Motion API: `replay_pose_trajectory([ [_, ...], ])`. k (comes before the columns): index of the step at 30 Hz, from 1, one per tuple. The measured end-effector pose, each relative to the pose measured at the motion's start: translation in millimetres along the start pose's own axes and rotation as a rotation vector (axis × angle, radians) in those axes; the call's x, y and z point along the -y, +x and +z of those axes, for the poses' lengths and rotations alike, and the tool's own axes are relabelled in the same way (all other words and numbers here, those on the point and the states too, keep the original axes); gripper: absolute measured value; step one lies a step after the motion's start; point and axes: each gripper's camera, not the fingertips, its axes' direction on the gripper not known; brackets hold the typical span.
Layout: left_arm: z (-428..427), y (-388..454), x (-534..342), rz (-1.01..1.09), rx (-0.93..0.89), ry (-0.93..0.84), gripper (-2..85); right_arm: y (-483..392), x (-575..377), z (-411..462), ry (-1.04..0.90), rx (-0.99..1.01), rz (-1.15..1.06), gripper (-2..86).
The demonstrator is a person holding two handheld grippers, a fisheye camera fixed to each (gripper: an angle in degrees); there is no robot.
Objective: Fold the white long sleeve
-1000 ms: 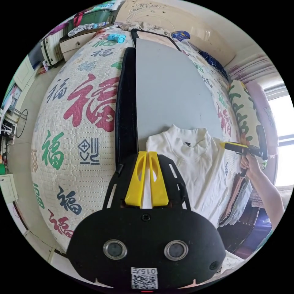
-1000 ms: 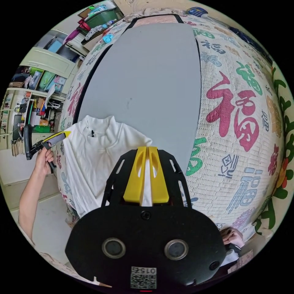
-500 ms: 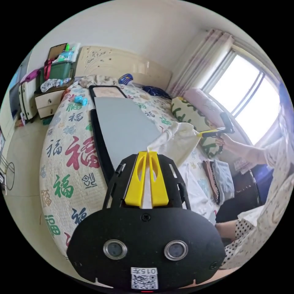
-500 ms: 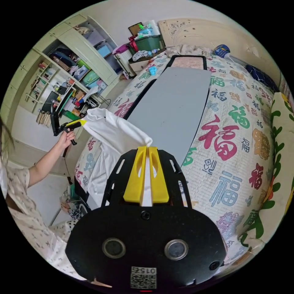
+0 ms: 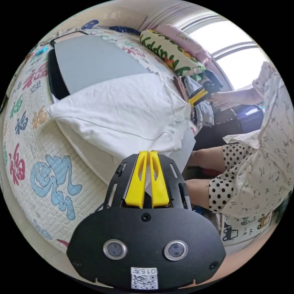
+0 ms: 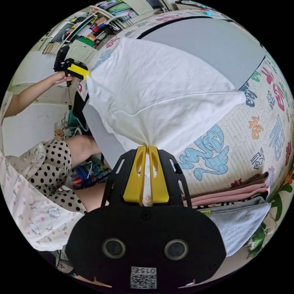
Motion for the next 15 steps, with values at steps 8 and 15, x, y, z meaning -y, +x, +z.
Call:
replay_pose_trajectory([
  [8, 10.0, -0.9, -52.0, -0.036, 0.055, -0.151, 1.7, 61.3, 10.8, -5.3, -0.064, 0.039, 0.126, 6.4],
  [15, -98.3, -46.3, -101.2, -0.330, 0.311, 0.087, 5.6, 177.2, 27.1, -74.9, 0.204, 0.100, 0.483, 8.7],
])
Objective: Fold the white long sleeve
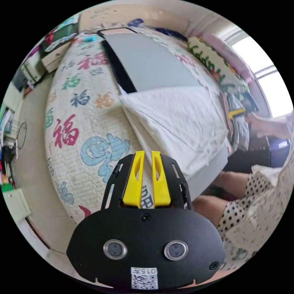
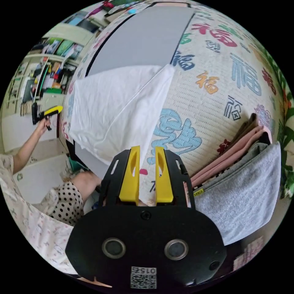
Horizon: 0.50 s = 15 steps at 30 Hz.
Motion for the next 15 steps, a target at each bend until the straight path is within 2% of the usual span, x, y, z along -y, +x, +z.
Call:
replay_pose_trajectory([
  [2, -12.6, -45.3, 2.4, -0.254, -0.080, 0.127, 10.6, 36.4, 46.0, -13.1, 0.136, 0.114, 0.173, 10.8],
  [5, 3.5, -90.2, -0.6, -0.521, -0.236, 0.233, 14.0, 71.0, 100.1, -14.2, 0.232, 0.208, 0.312, 12.7],
  [11, 42.8, -122.3, -1.6, -0.712, -0.448, 0.257, 10.7, 122.5, 180.6, -1.4, 0.267, 0.389, 0.485, 11.4],
  [15, 31.1, -124.5, -3.8, -0.724, -0.404, 0.224, 4.7, 145.2, 212.6, 5.8, 0.264, 0.453, 0.526, 5.6],
])
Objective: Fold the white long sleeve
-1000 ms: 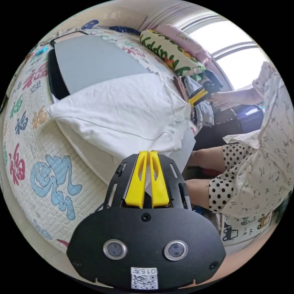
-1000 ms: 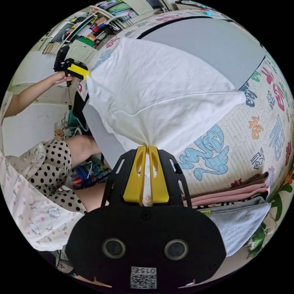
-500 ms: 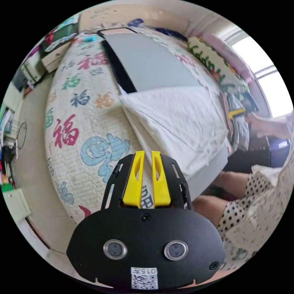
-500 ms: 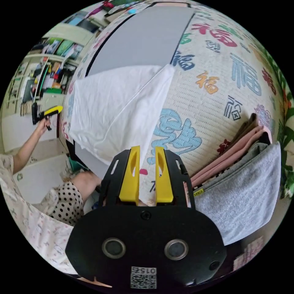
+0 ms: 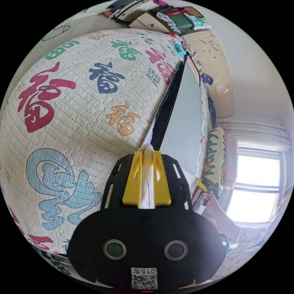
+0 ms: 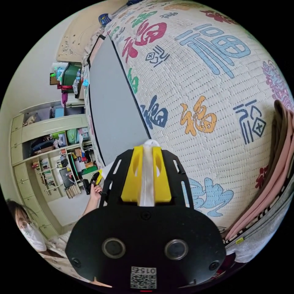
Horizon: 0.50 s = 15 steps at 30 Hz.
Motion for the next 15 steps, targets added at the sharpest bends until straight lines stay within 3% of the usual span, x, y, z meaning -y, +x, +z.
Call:
replay_pose_trajectory([
  [4, -39.1, 23.6, -1.3, 0.036, 0.005, 0.010, 1.5, 10.0, 38.9, 1.4, 0.020, 0.012, 0.030, 3.3],
  [10, -75.9, 28.6, 11.9, -0.089, -0.014, 0.073, 1.0, 44.8, 94.3, 24.5, 0.087, 0.038, 0.187, 2.8],
  [15, -78.5, 62.6, 18.6, -0.082, 0.036, 0.105, 2.7, 54.4, 132.1, 58.5, 0.090, -0.069, 0.118, 4.2],
])
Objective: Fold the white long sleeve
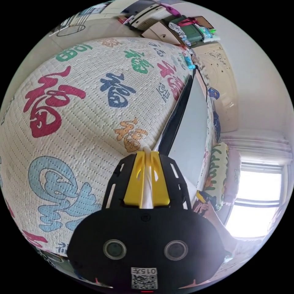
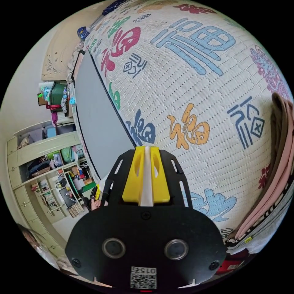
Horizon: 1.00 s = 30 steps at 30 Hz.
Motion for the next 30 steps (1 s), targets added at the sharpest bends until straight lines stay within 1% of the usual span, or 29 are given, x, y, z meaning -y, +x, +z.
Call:
replay_pose_trajectory([
  [3, -23.1, 45.2, -3.4, 0.100, 0.053, 0.015, 5.6, -14.0, -5.7, -4.5, 0.093, -0.157, -0.193, 3.4],
  [4, -39.0, 70.2, -10.5, 0.168, 0.123, 0.032, 6.4, -25.4, -19.8, -8.5, 0.144, -0.263, -0.304, 2.9],
  [5, -55.0, 100.2, -21.4, 0.274, 0.199, 0.033, 6.8, -39.2, -40.7, -8.4, 0.163, -0.316, -0.478, 3.0],
  [6, -62.2, 116.4, -28.3, 0.334, 0.235, 0.025, 6.9, -46.3, -53.6, -6.2, 0.155, -0.324, -0.583, 3.2],
  [7, -73.8, 150.4, -45.5, 0.470, 0.280, -0.007, 7.2, -59.1, -83.7, 2.9, 0.107, -0.338, -0.796, 3.6],
  [8, -80.8, 185.6, -67.1, 0.628, 0.288, -0.071, 6.9, -67.4, -117.4, 18.7, 0.029, -0.360, -0.988, 3.8],
  [9, -82.2, 202.5, -79.0, 0.703, 0.286, -0.116, 6.7, -69.3, -134.0, 28.4, -0.020, -0.369, -1.072, 3.9],
  [11, -72.6, 258.9, -129.0, 0.928, 0.245, -0.374, 6.4, -63.3, -195.7, 75.8, -0.252, -0.398, -1.355, 4.2],
  [12, -67.8, 271.3, -142.6, 0.979, 0.238, -0.444, 6.6, -58.9, -208.8, 88.8, -0.301, -0.413, -1.406, 4.5],
  [13, -58.6, 294.8, -171.0, 1.094, 0.242, -0.561, 6.9, -47.9, -231.5, 114.7, -0.386, -0.449, -1.496, 5.0],
  [14, -52.2, 314.4, -195.2, 1.173, 0.260, -0.617, 7.2, -35.8, -249.8, 138.6, -0.451, -0.494, -1.582, 5.3],
  [15, -50.3, 323.4, -205.9, 1.218, 0.253, -0.632, 7.3, -29.6, -257.3, 149.3, -0.471, -0.519, -1.623, 5.4],
  [17, -40.9, 353.1, -232.6, 1.349, 0.275, -0.663, 7.7, -4.7, -276.4, 186.7, -0.519, -0.653, -1.769, 6.1],
  [20, -27.3, 377.7, -245.1, 1.450, 0.339, -0.701, 8.0, 19.9, -280.9, 219.0, -0.518, -0.816, -1.865, 7.1],
  [23, -23.9, 399.1, -249.9, 1.545, 0.369, -0.727, 7.6, 39.2, -273.3, 241.5, -0.532, -0.865, -1.870, 6.3],
  [26, -39.1, 428.8, -245.6, 1.563, 0.365, -0.707, 5.7, 46.2, -266.0, 254.1, -0.519, -0.904, -1.835, 3.0],
  [28, -53.1, 448.1, -241.1, 1.562, 0.348, -0.722, 3.6, 46.5, -262.0, 255.1, -0.543, -0.872, -1.783, 1.4],
  [30, -70.2, 467.0, -236.6, 1.577, 0.344, -0.702, 2.4, 50.1, -258.9, 255.3, -0.557, -0.847, -1.745, 0.8],
])
